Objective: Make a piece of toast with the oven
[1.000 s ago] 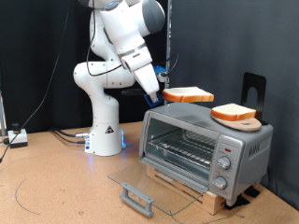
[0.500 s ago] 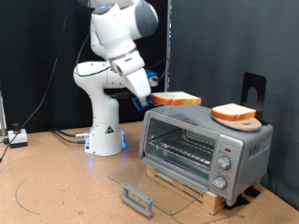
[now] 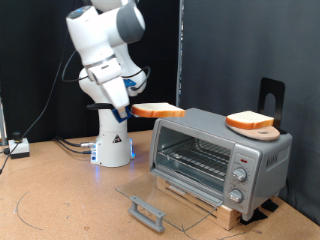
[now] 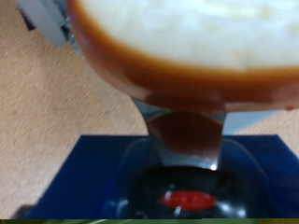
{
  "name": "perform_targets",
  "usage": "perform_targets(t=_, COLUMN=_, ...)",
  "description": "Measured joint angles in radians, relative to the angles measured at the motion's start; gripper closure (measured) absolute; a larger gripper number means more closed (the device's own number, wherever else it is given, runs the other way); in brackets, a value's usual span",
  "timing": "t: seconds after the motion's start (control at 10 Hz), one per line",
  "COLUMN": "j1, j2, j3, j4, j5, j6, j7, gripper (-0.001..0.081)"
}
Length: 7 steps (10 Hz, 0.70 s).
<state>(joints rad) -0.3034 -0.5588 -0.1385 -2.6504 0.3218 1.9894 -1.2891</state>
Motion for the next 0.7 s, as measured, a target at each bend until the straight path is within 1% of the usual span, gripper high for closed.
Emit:
perform_targets(t=0.1, j1=-0.015, j2=0.002, j3=-0.023, j4=0.001, j5=-0.017, j6=-0.013, j7=-0.021, gripper=0.0410)
perform_targets(t=0.3, j1=-0.039, j2=0.009, j3=-0.050, j4=0.001, j5=-0.025, j6=-0.014, j7=-0.024, gripper=0.0410)
perform_targets(t=0.5, j1=-0.042, j2=0.015, j3=-0.055, j4=0.000, j5=-0.025, j6=-0.014, j7=-0.022, gripper=0.0410)
perform_targets(t=0.6, j1=-0.040, j2=0.015, j3=-0.055, j4=-0.007, j5=-0.022, j6=-0.003, j7=-0.043, gripper=0.0410)
perform_targets(t=0.7, j1=-0.038, j2=0.020, j3=-0.054, j4=-0.022, j5=-0.022, j6=0.034, j7=-0.066, gripper=0.0410)
